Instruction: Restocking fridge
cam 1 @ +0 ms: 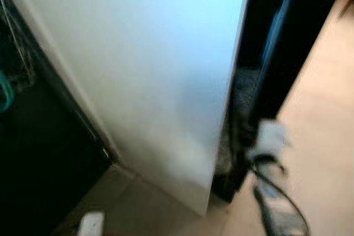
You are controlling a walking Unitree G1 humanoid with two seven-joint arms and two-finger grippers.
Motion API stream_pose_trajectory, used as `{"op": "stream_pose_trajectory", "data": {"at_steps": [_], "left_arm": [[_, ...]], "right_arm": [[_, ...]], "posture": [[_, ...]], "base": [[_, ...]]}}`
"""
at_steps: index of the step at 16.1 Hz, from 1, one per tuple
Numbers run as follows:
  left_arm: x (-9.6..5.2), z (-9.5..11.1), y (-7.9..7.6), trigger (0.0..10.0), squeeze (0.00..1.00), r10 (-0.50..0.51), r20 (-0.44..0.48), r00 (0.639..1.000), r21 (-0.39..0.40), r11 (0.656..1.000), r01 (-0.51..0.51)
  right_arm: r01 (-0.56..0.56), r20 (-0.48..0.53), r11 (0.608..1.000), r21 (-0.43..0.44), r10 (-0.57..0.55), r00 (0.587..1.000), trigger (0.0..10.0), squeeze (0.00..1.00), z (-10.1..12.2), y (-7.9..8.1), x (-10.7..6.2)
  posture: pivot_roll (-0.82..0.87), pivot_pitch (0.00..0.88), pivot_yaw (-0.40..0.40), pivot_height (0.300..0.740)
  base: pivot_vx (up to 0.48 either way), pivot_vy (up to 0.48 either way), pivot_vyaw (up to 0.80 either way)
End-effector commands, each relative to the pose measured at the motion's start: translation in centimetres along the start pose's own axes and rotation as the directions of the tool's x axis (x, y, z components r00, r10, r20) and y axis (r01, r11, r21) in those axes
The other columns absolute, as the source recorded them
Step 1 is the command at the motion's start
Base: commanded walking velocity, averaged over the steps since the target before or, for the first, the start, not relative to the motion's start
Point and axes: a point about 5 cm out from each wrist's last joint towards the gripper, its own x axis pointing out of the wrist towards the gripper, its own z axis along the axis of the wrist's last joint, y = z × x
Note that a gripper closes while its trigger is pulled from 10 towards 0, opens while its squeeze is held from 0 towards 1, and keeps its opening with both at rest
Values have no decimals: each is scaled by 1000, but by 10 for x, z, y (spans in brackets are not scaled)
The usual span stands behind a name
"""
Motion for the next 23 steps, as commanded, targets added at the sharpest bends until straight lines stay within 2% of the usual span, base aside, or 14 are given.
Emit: {"op": "stream_pose_trajectory", "data": {"at_steps": [1, 3, 7, 9, 11, 16, 18, 23], "left_arm": [[-5, -14, 12, 10000, 0, 29, -43, 999, -1, 1000, -30], [-5, -18, 8, 10000, 0, 26, -50, 998, -1, 1000, -26], [-3, -19, -5, 10000, 0, 16, -56, 998, -4, 1000, -16], [-3, -19, -6, 10000, 0, 14, -56, 998, -4, 1000, -14], [-2, -19, -8, 10000, 0, 15, -56, 998, -2, 1000, -15], [-4, -14, 9, 10000, 0, 32, -49, 998, -5, 999, -33], [-5, -17, 11, 10000, 0, 34, -52, 998, -5, 999, -35], [-4, -25, -8, 10000, 0, 13, -64, 998, -1, 1000, -13]], "right_arm": [[-8, 27, 1000, 23, 7, 1000, 10000, 0, 7, 11, 0], [41, 25, 999, 29, -42, 999, 10000, 0, 7, 5, -1], [53, 20, 998, 41, -54, 998, 10000, 0, 6, 3, -1], [59, 16, 998, 35, -60, 998, 10000, 0, 6, 3, -1], [52, 16, 998, 36, -53, 998, 10000, 0, 6, 4, -1], [43, 31, 998, 47, -45, 999, 10000, 0, 8, 6, 0], [50, 30, 997, 55, -52, 998, 10000, 0, 9, 6, 1], [152, 62, 988, 33, -153, 986, 10000, 0, 16, -11, 5]], "posture": [[-54, 50, 69, 740], [-53, 50, 67, 740], [-54, 50, 66, 740], [-54, 50, 66, 740], [-54, 50, 65, 740], [-51, 50, 63, 740], [-52, 50, 63, 740], [-52, 49, 60, 740]], "base": [[0, 0, 0], [0, 0, 0], [0, 0, -200], [0, 0, 0], [0, 0, -800], [0, 0, 0], [0, 0, 0], [0, 0, 0]]}}
